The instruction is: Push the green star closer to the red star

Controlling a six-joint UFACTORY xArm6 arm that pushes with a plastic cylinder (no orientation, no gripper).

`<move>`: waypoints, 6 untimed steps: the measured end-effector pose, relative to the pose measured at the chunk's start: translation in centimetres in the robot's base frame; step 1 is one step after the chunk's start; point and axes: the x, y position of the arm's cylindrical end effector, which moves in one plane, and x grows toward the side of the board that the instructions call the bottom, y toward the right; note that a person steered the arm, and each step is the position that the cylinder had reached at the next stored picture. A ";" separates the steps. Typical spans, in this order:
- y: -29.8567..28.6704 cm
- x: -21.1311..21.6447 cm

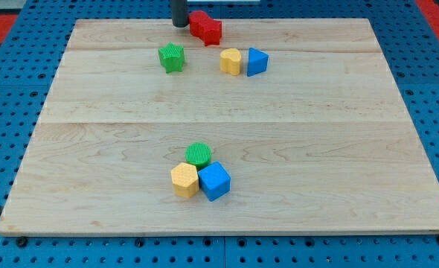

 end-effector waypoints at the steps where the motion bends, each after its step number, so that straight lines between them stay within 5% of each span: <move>1: -1.6 1.8; 3: -11.6 7.9; 4: -6.9 10.4; 6: 1.9 6.4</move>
